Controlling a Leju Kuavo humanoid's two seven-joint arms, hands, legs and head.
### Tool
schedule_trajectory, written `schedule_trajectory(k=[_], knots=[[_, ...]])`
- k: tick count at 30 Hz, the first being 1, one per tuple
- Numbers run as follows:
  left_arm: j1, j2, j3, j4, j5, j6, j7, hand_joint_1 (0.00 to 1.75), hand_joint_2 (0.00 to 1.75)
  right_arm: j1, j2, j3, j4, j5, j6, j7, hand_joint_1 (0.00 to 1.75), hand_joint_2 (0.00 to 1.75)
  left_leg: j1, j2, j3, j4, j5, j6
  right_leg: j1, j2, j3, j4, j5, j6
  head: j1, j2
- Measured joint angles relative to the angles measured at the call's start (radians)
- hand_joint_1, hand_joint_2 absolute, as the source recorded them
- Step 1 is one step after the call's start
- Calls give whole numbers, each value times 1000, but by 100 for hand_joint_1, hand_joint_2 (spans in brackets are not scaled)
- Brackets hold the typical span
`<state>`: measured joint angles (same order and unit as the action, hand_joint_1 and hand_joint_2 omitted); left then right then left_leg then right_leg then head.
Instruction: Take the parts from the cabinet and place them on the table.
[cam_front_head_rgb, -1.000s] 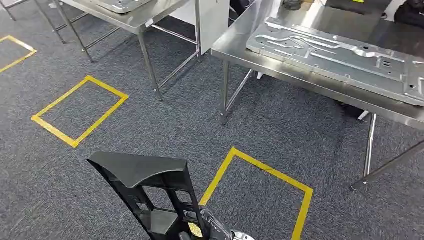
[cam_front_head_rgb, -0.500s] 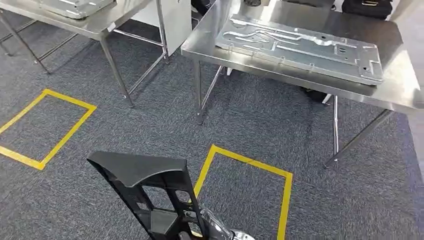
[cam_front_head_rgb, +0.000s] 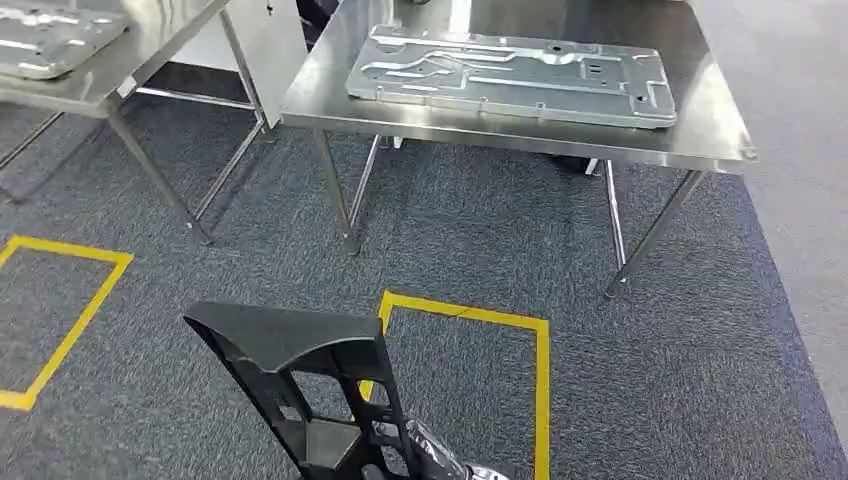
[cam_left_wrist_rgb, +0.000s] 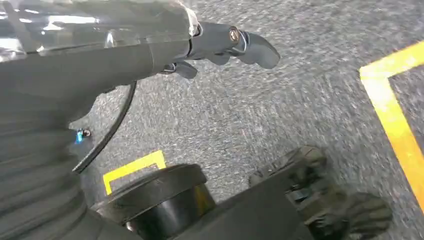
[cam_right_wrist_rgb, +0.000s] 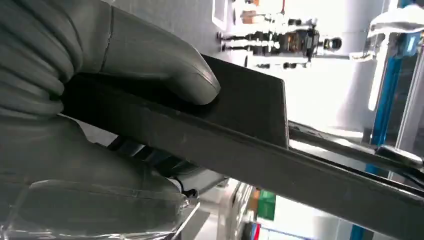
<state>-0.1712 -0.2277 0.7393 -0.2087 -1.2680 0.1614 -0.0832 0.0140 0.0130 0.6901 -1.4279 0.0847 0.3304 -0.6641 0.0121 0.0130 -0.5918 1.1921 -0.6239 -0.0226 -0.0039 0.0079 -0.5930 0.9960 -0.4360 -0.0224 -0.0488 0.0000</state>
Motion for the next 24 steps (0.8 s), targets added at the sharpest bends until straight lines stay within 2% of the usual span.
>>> schedule_trajectory(k=[1, 2, 3, 4, 5, 6, 7, 8, 9, 11, 12, 13, 14, 15, 16, 17, 18, 19, 21, 22, 23, 24], knots=[[4, 0, 0, 0, 0, 0, 0, 0, 175, 2, 0, 0, -1, 0, 0, 0, 175, 175, 0, -2, -42, 78, -28, -3, 1, 15, -1, 1, -1, -1, 0, 0], [7, 0, 0, 0, 0, 0, 0, 0, 175, 4, 0, 0, -1, 0, -1, 0, 175, 175, 0, -3, -69, 120, -28, -4, 1, 32, 0, 2, -1, -1, 0, 0], [8, 1, 0, 0, 0, 0, 0, 0, 175, 4, -1, 0, -1, 0, -2, 0, 175, 175, 1, -3, -70, 108, -1, -5, 0, 46, 1, 2, -1, -1, 0, 0], [7, 2, 0, 0, 0, 0, 0, 0, 175, 4, -1, -1, -1, 0, -2, 0, 175, 175, 1, -4, -49, 48, 45, -3, 0, 64, 3, 4, -2, 1, 0, 0], [5, 2, 0, 0, 0, 0, 0, 0, 175, 5, -1, -1, -2, 0, -3, 0, 175, 175, 3, -11, -15, -36, 97, -1, -1, 78, 5, 6, -3, 4, 0, 0], [4, 2, 0, 0, 0, 0, 0, 0, 175, 5, -1, 0, -2, 1, -3, 0, 175, 175, 6, -34, 25, -129, 146, 1, -2, 91, 8, 9, -6, 8, 0, 0], [6, 2, 0, 0, 0, 0, 0, 0, 175, 5, -1, 0, -3, 2, -5, 0, 175, 175, 9, -87, 42, -166, 137, 5, 0, 100, 6, 12, -8, 13, 0, 0], [5, 2, 0, 0, 1, 1, 0, 0, 175, 4, -1, -1, -4, 3, -6, 0, 175, 175, 8, -89, 42, -178, 137, 9, 2, 114, -2, 18, -7, 21, 0, 0], [4, 2, 0, 0, 1, 1, 0, 0, 175, 6, -2, -1, -5, 5, -11, 0, 175, 175, 6, -79, 41, -176, 138, 13, -2, 119, -5, 16, -4, 27, 0, 0], [1, 2, 0, 0, 2, 2, 0, 0, 175, 10, -5, -2, -9, 11, -24, 1, 175, 175, 2, -66, 46, -180, 141, 27, -3, 134, -5, 9, -1, 42, 0, 0], [-1, -2, 0, 0, 2, 2, -1, 0, 175, 11, -7, -3, -11, 13, -27, 1, 175, 175, 13, -55, 49, -190, 148, 37, -5, 133, -6, 13, -4, 46, 0, 0], [-4, -1, 0, 0, 2, 2, -1, 0, 175, 12, -7, -3, -13, 16, -34, 1, 175, 175, 10, -48, 51, -193, 150, 44, 2, 72, -16, 39, -24, 49, 0, 0], [-4, -4, -1, 0, 2, 2, -2, 0, 175, 11, -8, -3, -16, 21, -40, 1, 175, 175, 9, -40, 50, -192, 149, 49, 0, 32, -49, 106, -65, 53, 0, 0], [-2, -4, -1, 0, 2, 2, -2, 0, 175, 11, -8, -3, -16, 25, -41, 1, 175, 175, 7, -31, 50, -192, 148, 50, -2, 14, -89, 186, -104, 57, 0, 0], [1, -2, -1, 0, 2, 3, 0, 0, 175, 12, -8, -3, -16, 27, -43, 1, 175, 175, 5, -19, 50, -192, 147, 52, -5, 4, -131, 271, -137, 61, 0, 0], [3, -1, -1, 0, 2, 4, 0, 0, 175, 14, -8, -3, -16, 28, -46, 1, 175, 175, 5, -12, 49, -192, 146, 51, -8, 1, -159, 324, -150, 64, 0, 0], [2, -1, -1, 0, 2, 5, 0, 0, 175, 16, -9, -3, -16, 28, -51, 1, 175, 175, 5, -6, 50, -192, 145, 51, -11, 0, -162, 327, -136, 66, 0, 0], [2, -1, -1, 0, 2, 5, 0, 0, 175, 16, -10, -3, -17, 28, -53, 1, 175, 175, 5, -3, 52, -191, 143, 49, -13, -3, -140, 284, -105, 67, 0, 0], [1, -2, -1, 0, 0, 5, 0, 0, 175, 16, -10, -3, -20, 29, -53, 1, 175, 175, 5, 0, 59, -191, 136, 41, -15, -11, -38, 92, -14, 60, 0, 0], [1, -2, -1, 0, -1, 5, 0, 0, 175, 15, -10, -3, -21, 29, -54, 1, 175, 175, 5, 1, 62, -191, 133, 37, -13, -21, 0, 20, -5, 54, 0, 0], [0, -2, -1, 0, -1, 5, 0, 0, 175, 15, -10, -3, -21, 29, -55, 1, 175, 175, -3, 2, 61, -188, 126, 29, -6, -22, 3, 12, -16, 50, 0, 0], [-1, -2, -1, 0, -2, 5, 0, 0, 175, 17, -10, -3, -24, 29, -55, 1, 175, 175, -1, 2, 62, -190, 125, 24, -4, -19, 1, 13, -17, 44, 0, 0]])
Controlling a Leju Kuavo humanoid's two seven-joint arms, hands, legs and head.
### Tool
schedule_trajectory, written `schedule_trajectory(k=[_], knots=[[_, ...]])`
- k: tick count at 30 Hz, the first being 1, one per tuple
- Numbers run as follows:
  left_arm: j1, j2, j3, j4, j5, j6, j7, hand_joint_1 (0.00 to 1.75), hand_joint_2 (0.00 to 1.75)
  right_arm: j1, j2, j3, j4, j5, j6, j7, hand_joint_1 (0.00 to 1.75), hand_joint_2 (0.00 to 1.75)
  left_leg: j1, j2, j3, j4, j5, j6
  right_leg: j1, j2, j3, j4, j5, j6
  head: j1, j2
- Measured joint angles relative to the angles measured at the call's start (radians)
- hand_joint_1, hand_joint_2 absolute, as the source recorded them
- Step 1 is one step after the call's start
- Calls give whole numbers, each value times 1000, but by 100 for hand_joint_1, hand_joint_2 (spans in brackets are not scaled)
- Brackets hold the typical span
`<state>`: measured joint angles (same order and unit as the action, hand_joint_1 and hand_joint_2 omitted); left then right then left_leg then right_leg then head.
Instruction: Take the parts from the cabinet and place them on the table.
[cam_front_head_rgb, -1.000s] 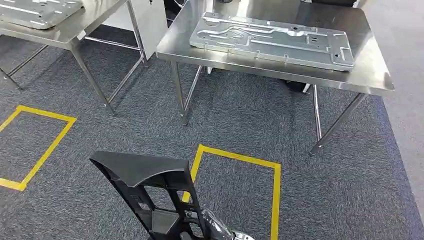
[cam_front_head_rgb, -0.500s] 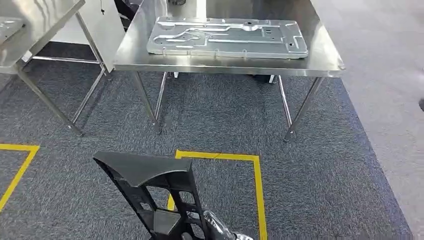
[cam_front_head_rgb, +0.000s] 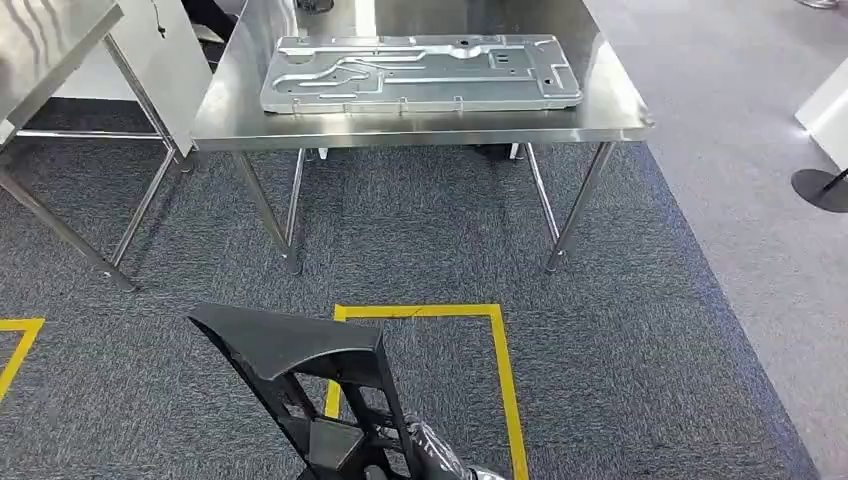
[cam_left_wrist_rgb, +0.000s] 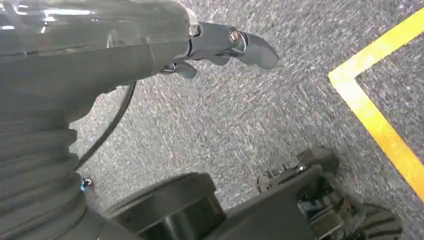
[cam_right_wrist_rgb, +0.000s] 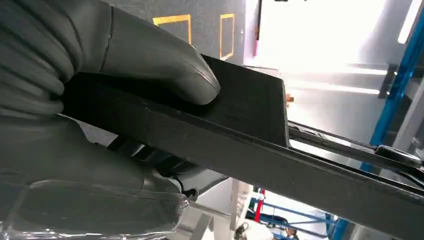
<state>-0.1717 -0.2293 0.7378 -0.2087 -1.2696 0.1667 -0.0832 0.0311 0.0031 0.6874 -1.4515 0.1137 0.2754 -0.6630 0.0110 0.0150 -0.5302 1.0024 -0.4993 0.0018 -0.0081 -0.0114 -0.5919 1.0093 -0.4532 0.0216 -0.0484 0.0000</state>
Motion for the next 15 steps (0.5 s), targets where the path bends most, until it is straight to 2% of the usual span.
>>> schedule_trajectory(k=[2, 3, 8, 9, 10, 11, 12, 14, 15], knots=[[-2, 0, -1, 0, 0, 0, 0, 0, 175, 1, 0, 0, 0, 0, -1, 0, 175, 175, 2, 3, 8, -7, -6, -13, 6, 4, 1, 0, -8, -13, 0, 0], [-4, 0, -2, 0, 0, 0, 0, 0, 175, 2, 0, 0, -4, 0, -1, 0, 175, 175, 2, 5, 10, -5, -13, -21, -5, 10, 14, -10, -4, -22, 0, 0], [-3, 0, -2, 0, 0, 0, 0, 0, 175, 3, 1, 0, -5, 0, -1, 0, 175, 175, 6, 3, 13, 0, -13, -22, -7, 10, 18, -14, -4, -22, 0, 0], [-4, 0, -4, 0, 0, 1, 0, 0, 175, 2, 1, 0, -6, 0, -1, 0, 175, 175, 6, -1, -2, 42, -30, -24, -5, 10, 29, -18, -10, -31, 0, 0], [-1, 0, -5, 0, 0, 2, 0, 0, 175, 3, 1, 0, -6, 0, -1, 0, 175, 175, 7, -5, -111, 240, -112, -30, -2, 11, 44, -18, -24, -41, 0, 0], [5, 1, -5, 0, 1, 3, -1, 0, 175, 4, 1, 0, -5, 0, -1, 0, 175, 175, 7, -5, -180, 329, -110, -31, 1, 20, 60, -18, -38, -42, 0, 0], [3, 2, -5, 0, 0, 3, -2, 0, 175, 3, 1, 0, -5, 0, -1, 0, 175, 175, 7, -5, -176, 295, -68, -29, 2, 24, 73, -17, -47, -40, 0, 0], [5, 2, -6, 0, 0, 3, -1, 0, 175, 3, 1, 0, -5, 0, -2, 0, 175, 175, 6, -5, -114, 124, 55, -20, 2, 29, 106, -18, -69, -35, 0, 0], [7, 2, -6, 0, 0, 3, -1, 0, 175, 4, 1, 0, -5, 0, -3, 0, 175, 175, 5, -7, -90, 46, 91, -13, 2, 29, 115, -19, -80, -32, 0, 0]])
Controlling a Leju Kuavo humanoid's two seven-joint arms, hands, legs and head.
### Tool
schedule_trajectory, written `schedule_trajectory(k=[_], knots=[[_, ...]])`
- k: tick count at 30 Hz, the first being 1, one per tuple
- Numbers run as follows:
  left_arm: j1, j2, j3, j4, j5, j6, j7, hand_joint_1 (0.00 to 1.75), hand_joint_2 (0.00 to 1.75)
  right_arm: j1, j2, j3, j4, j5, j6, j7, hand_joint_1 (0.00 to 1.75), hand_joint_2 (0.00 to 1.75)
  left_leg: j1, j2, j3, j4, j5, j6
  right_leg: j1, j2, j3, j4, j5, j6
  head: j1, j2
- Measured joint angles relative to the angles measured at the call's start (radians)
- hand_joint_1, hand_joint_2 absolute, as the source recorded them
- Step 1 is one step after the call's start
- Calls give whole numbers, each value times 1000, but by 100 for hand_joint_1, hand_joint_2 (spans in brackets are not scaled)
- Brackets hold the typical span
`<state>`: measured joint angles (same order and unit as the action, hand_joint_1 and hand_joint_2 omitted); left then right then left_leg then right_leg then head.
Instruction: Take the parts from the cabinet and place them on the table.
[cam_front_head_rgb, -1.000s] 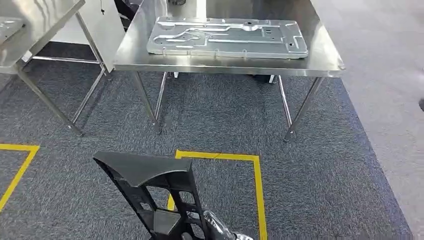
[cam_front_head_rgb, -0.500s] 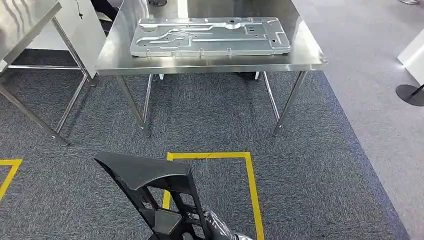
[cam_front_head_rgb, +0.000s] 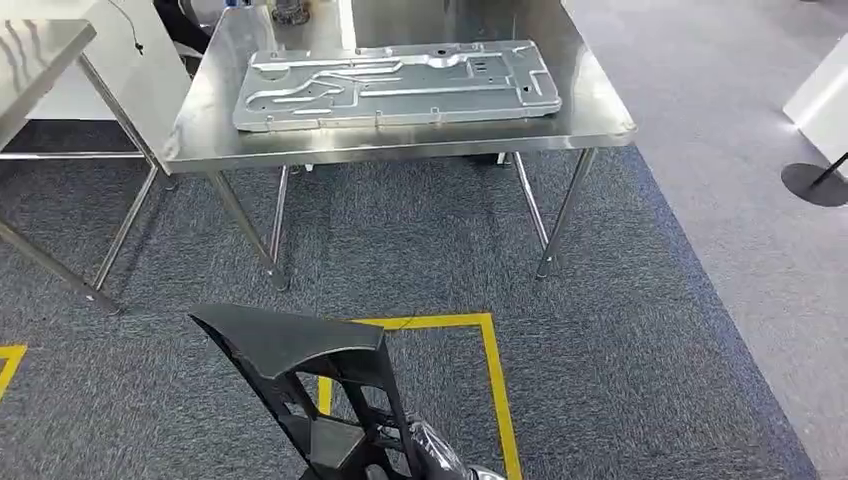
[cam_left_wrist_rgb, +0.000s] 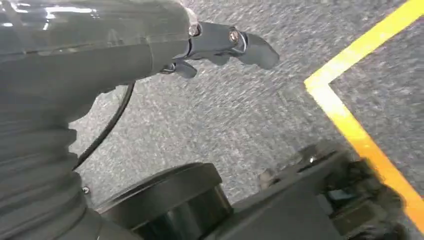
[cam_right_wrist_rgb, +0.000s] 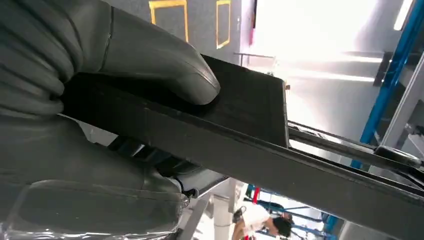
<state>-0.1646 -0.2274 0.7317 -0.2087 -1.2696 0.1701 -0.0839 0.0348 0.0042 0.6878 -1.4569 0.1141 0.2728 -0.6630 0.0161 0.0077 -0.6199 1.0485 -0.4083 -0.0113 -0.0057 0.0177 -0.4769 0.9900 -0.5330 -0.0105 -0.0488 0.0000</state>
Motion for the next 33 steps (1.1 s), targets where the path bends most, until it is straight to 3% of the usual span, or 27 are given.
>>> schedule_trajectory(k=[2, 4, 5, 6, 7, 8, 10, 11, 12, 13, 15, 16, 17, 18, 19, 21, 22, 23, 25, 26, 27, 28, 29, 31, 32, 33], knots=[[-2, 0, 0, 0, 0, 0, 0, 0, 175, -1, 0, 0, 0, 1, -1, 0, 175, 175, -10, -3, 20, -20, -33, 11, 1, 5, -1, 3, -9, 15, 0, 0], [0, 1, 0, 0, 0, 0, 0, 0, 175, 0, -1, 0, -1, 1, -1, 0, 175, 175, -11, -3, 23, -28, -41, 23, 2, 3, 8, 4, -3, 30, 0, 0], [-2, 1, -1, 0, 0, 0, 0, 0, 175, -2, -1, 0, -1, 1, -3, 0, 175, 175, -9, -7, 34, -34, -42, 28, 1, 2, 7, 12, -1, 33, 0, 0], [-1, 0, -1, 0, 0, -1, -1, 0, 175, -2, -1, 0, -2, 1, -5, 0, 175, 175, -5, -8, 47, -43, -44, 33, -3, -3, -9, 47, 2, 38, 0, 0], [-3, 0, -2, 0, 0, -1, -2, 0, 175, -2, -1, 0, -3, 1, -5, 0, 175, 175, -4, -7, 58, -47, -50, 40, -2, -6, -43, 106, -1, 42, 0, 0], [-4, 0, -2, 0, 0, -1, -2, 0, 175, -2, -2, 0, -3, 1, -8, 0, 175, 175, -4, -6, 66, -48, -56, 43, -2, -6, -95, 184, -23, 46, 0, 0], [-3, 0, -2, 0, 0, -2, -2, 0, 175, 1, -4, 0, -3, 1, -11, 0, 175, 175, -4, -6, 83, -48, -74, 43, -7, -7, -198, 312, -88, 53, 0, 0], [-2, 0, -2, 0, 1, -2, -2, 0, 175, 2, -5, 0, -3, 1, -11, 0, 175, 175, -4, -6, 95, -48, -83, 42, -8, -8, -229, 330, -101, 55, 0, 0], [-2, 0, -2, 0, 1, -2, -2, 0, 175, 2, -5, 0, -3, 1, -11, 0, 175, 175, -3, -7, 109, -48, -93, 39, -10, -9, -238, 308, -88, 55, 0, 0], [-1, -1, -2, 0, 1, -3, -2, 0, 175, 2, -5, 0, -3, 1, -11, 0, 175, 175, -2, -8, 125, -48, -103, 37, -11, -11, -230, 254, -51, 57, 0, 0], [-1, -2, -2, 0, 1, -3, -2, 0, 175, 2, -6, 0, -3, 1, -11, 0, 175, 175, -2, -7, 155, -50, -128, 30, -10, -18, -186, 86, 87, 50, 0, 0], [-2, -2, -2, 0, 1, -3, -3, 0, 175, 3, -6, 0, -3, 1, -11, 0, 175, 175, -5, -6, 171, -49, -141, 25, -8, -26, -182, 44, 152, 44, 0, 0], [-3, -2, -2, 0, 2, -4, -3, 0, 175, 1, -6, 0, -2, 1, -11, 0, 175, 175, -7, -8, 170, -52, -149, 18, -2, -31, -181, 47, 103, 34, 1, 0], [-7, -1, -2, 0, 2, -3, -2, 0, 175, 2, -6, 0, -4, 1, -11, 0, 175, 175, -6, -5, 176, -62, -158, 9, 2, -28, -177, 47, 109, 26, 0, 0], [-7, 0, -2, 0, 2, -3, -2, 0, 175, 4, -6, 0, -5, 1, -11, 0, 175, 175, -7, -3, 191, -45, -145, 1, -2, -21, -172, 38, 112, 16, -1, 0], [-6, 0, -2, 0, 1, -4, -3, 0, 175, 4, -5, 2, -6, 1, -11, 0, 175, 175, -3, -3, 200, -35, -153, -10, -3, -18, -142, 30, 107, 0, 0, 0], [-8, 0, -2, 0, 1, -4, -5, 0, 175, 2, -5, 2, -6, 1, -11, 0, 175, 175, -2, -4, 183, 13, -155, -12, -2, -17, -131, 31, 100, -7, -1, 0], [-10, 0, -2, 0, 1, -4, -5, 0, 175, 2, -5, 2, -6, 1, -12, 0, 175, 175, -2, -4, 141, 86, -176, -12, -1, -17, -125, 31, 93, -11, 0, 0], [-8, -1, -2, 0, 0, -5, -5, 0, 175, 3, -5, 2, -6, 1, -12, 0, 175, 175, -2, -4, 43, 222, -254, -14, 3, -15, -113, 31, 76, -17, -1, 0], [-4, 0, -2, 0, 0, -5, -5, 0, 175, 4, -5, 2, -6, 1, -12, 0, 175, 175, -3, -4, 8, 256, -278, -14, 6, -12, -104, 31, 69, -18, -1, 0], [-1, 0, -2, 0, 0, -5, -5, 0, 175, 4, -5, 2, -6, 1, -12, 0, 175, 175, -3, -4, -10, 248, -273, -13, 9, -10, -91, 31, 59, -19, -1, 0], [0, 0, -2, 0, 0, -5, -5, 0, 175, 4, -5, 2, -6, 1, -12, 0, 175, 175, -5, -4, -8, 205, -241, -6, 12, -7, -78, 31, 50, -19, -1, 0], [0, 0, -2, 0, 0, -5, -5, 0, 175, 4, -5, 2, -6, 1, -12, 0, 175, 175, -8, -4, 5, 131, -183, 3, 16, -7, -62, 31, 40, -18, -1, 0], [3, 1, -2, 0, 2, -5, -5, 0, 175, 4, -5, 2, -6, 1, -11, 0, 175, 175, -20, -6, 32, -6, -34, 29, 17, -8, -43, 28, 22, -18, 0, 0], [5, 3, -2, 0, 5, -3, -5, 0, 175, 4, -5, 3, -5, 3, -10, 0, 175, 175, -27, -9, 20, -4, -74, 27, 18, -2, -37, 29, 17, -11, -1, 0], [5, 3, -2, 0, 6, -3, -5, 0, 175, 2, -3, 3, -6, 3, -9, 1, 175, 175, -33, -12, 25, -9, -75, 32, 14, 0, -37, 27, 13, -4, -1, 0]])
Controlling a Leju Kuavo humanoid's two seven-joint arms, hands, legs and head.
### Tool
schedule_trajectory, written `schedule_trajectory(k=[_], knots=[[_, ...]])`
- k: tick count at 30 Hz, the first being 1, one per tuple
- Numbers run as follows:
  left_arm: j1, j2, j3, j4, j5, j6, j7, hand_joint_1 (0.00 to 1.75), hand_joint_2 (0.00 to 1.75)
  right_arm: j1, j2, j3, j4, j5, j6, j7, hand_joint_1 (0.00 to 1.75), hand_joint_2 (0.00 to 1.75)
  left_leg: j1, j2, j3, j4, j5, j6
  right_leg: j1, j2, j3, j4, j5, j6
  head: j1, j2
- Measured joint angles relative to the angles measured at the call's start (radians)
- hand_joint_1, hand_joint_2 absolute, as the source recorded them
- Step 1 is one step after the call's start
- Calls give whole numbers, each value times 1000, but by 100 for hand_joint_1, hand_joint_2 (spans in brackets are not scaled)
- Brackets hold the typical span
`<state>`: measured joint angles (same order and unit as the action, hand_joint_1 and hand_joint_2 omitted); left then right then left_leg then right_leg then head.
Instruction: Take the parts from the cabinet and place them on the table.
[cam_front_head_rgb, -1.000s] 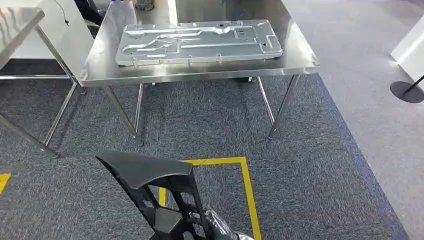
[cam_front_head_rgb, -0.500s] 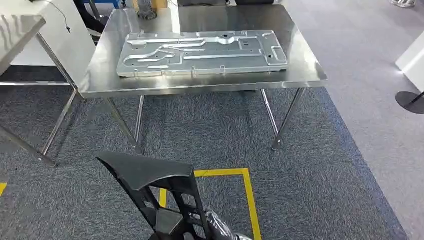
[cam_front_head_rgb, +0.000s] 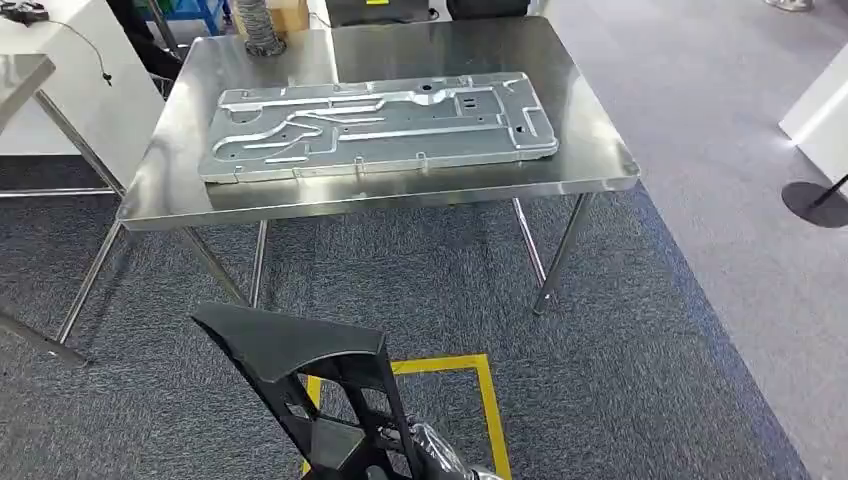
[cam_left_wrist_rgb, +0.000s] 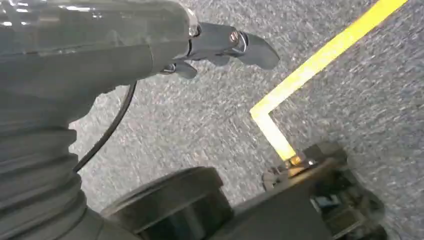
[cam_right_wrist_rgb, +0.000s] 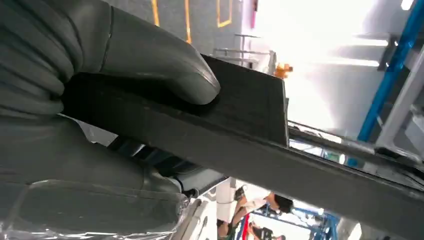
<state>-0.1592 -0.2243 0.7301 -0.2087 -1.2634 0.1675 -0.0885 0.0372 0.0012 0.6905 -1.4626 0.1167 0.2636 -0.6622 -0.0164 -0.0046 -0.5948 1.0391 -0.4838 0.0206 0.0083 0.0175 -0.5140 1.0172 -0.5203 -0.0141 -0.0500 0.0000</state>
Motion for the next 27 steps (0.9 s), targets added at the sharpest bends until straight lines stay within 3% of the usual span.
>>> schedule_trajectory(k=[2, 4, 5, 7, 8, 9, 10, 11, 13, 14, 15, 16, 18, 19, 20, 21, 23, 24, 25, 26, 27], knots=[[4, 2, 0, 0, 8, 4, -2, 0, 175, -1, 0, 0, -1, 0, 8, 0, 175, 175, 2, -1, 18, -21, 20, 16, 0, 0, 10, 17, 14, 15, 0, 0], [4, 1, 1, 0, 16, 6, -5, 0, 175, -7, 0, 1, -1, 3, 18, 0, 175, 175, 11, 0, 53, -39, 25, 19, 2, -5, 0, 56, 2, 25, 0, 0], [3, 0, 1, 0, 19, 9, -10, 0, 175, -12, 1, 3, -1, 4, 24, 0, 175, 175, 14, 0, 58, -40, 23, 21, -1, -5, -34, 111, -12, 29, 0, 0], [7, -1, 3, 0, 30, 12, -17, 0, 175, -14, 0, 7, 3, 5, 35, 1, 175, 175, 17, -1, 65, -40, 11, 20, -11, -6, -140, 255, -73, 39, 0, 0], [14, 0, 5, 0, 31, 12, -19, 0, 175, -15, 1, 8, 6, 6, 37, 1, 175, 175, 19, -1, 70, -40, 4, 18, -17, -6, -179, 294, -98, 45, 0, 0], [20, 0, 6, 0, 33, 11, -19, 0, 175, -16, 0, 9, 9, 6, 40, 1, 175, 175, 21, -2, 80, -40, -5, 14, -22, -7, -199, 294, -105, 52, 0, 0], [25, 0, 8, 0, 33, 11, -19, 0, 175, -17, 1, 10, 11, 7, 43, 1, 175, 175, 25, -4, 93, -40, -15, 10, -27, -10, -199, 253, -84, 57, 0, 0], [29, -1, 8, 0, 33, 10, -19, 0, 175, -18, 1, 11, 12, 8, 44, 1, 175, 175, 28, -4, 107, -40, -26, 5, -31, -13, -183, 188, -43, 60, 0, 0], [32, -1, 8, 0, 32, 8, -19, 0, 175, -19, 1, 13, 13, 11, 47, 1, 175, 175, 32, -4, 128, -41, -47, -4, -36, -20, -142, 36, 89, 63, 0, 0], [32, -1, 8, 0, 29, 9, -19, 0, 175, -21, 1, 14, 15, 13, 48, 2, 175, 175, 29, -4, 141, -36, -61, -13, -31, -26, -142, 14, 124, 56, 0, 0], [30, -1, 8, 0, 28, 9, -18, 0, 175, -23, 1, 16, 16, 15, 47, 3, 175, 175, 29, -3, 139, -47, -68, -21, -28, -25, -140, 16, 96, 45, 0, 0], [28, 1, 8, 0, 26, 9, -18, 0, 175, -23, 4, 16, 15, 16, 45, 3, 175, 175, 29, -2, 147, -58, -74, -29, -25, -24, -136, 13, 105, 39, 0, 0], [28, 1, 8, 0, 21, 8, -18, 0, 175, -24, 4, 16, 14, 16, 39, 4, 175, 175, 29, -1, 162, -34, -54, -44, -28, -17, -117, 4, 99, 22, 0, 0], [26, 1, 8, 0, 16, 8, -18, 0, 175, -23, 6, 16, 13, 17, 31, 4, 175, 175, 32, 0, 148, -1, -51, -46, -31, -16, -99, -1, 93, 15, 0, 0], [22, 1, 8, 0, 9, 6, -18, 0, 175, -24, 6, 16, 13, 18, 20, 4, 175, 175, 33, 0, 113, 67, -49, -50, -30, -18, -86, -2, 83, 7, 0, 0], [17, 1, 7, 0, 2, 2, -17, 0, 175, -24, 6, 16, 12, 18, 9, 4, 175, 175, 33, 0, 62, 143, -65, -54, -29, -18, -77, -2, 73, 3, 0, 0], [14, 1, 3, 0, -6, -4, -10, 0, 175, -19, 5, 14, 8, 18, -9, 4, 175, 175, 33, 0, -28, 254, -148, -57, -25, -17, -58, -2, 52, -1, 0, 0], [10, 1, 0, 0, -11, -6, -9, 0, 175, -16, 5, 11, 7, 18, -15, 4, 175, 175, 33, 0, -57, 272, -180, -56, -23, -16, -44, -2, 41, -2, 0, 0], [4, 1, -3, 0, -14, -7, -5, 0, 175, -14, 5, 8, 5, 18, -23, 4, 175, 175, 33, 0, -69, 254, -185, -53, -22, -14, -27, -2, 29, -1, 0, 0], [2, 1, -8, 0, -16, -9, 0, 0, 175, -12, 5, 7, 5, 18, -26, 4, 175, 175, 33, 0, -66, 205, -161, -51, -21, -12, -9, -2, 16, 0, 0, 0], [2, 1, -11, 0, -21, -10, 2, 0, 175, -11, 5, 7, 2, 18, -29, 5, 175, 175, 32, 0, -55, 138, -111, -44, -20, -11, 10, -2, 2, 2, 0, 0]])
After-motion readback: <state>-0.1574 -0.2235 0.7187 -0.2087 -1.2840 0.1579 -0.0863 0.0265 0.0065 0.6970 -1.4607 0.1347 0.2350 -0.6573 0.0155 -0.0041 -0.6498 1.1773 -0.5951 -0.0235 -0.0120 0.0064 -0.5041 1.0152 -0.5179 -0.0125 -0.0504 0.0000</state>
